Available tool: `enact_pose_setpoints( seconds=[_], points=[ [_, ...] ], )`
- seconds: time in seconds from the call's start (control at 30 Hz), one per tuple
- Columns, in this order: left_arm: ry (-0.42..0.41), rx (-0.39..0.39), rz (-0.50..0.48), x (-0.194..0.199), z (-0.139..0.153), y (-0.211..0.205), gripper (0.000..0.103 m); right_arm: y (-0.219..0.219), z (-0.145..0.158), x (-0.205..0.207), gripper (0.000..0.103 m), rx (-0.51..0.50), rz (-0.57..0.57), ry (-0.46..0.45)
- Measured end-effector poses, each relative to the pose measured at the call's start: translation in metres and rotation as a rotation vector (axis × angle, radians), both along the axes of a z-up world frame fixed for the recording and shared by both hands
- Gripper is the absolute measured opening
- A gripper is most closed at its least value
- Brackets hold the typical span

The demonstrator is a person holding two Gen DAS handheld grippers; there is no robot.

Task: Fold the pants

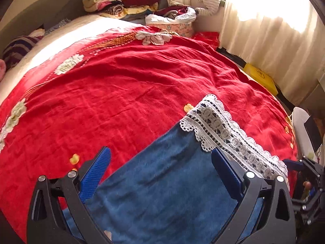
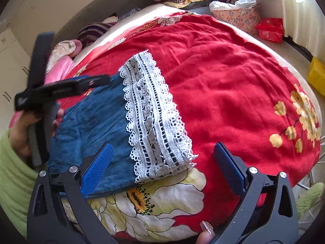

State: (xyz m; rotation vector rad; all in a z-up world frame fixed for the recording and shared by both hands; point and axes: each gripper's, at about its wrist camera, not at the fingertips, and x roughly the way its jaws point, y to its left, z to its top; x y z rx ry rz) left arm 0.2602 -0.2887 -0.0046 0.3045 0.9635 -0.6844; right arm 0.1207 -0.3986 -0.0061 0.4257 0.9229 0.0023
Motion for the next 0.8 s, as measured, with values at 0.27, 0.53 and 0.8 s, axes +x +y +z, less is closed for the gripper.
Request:
enact_pose_setpoints(
  seconds=[0.27, 0.53, 0.8],
  points=[
    [0.026, -0.023, -0.059, 0.021, -0.023, -0.010, 0.098, 0.002, -0.008, 0.004, 0.094, 0.019, 0.011, 0.017],
    [0.100, -0.099, -0.108, 0.023, -0.034, -0.013, 0.076, 0.006, -0.012, 0.010, 0.093, 0.055, 0.053, 0.011],
    [0.090, -0.101, -0.151, 0.009, -0.029, -0.019, 0.030, 0.010, -0.016, 0.012, 0.037, 0.119, 0.103, -0.014]
  ],
)
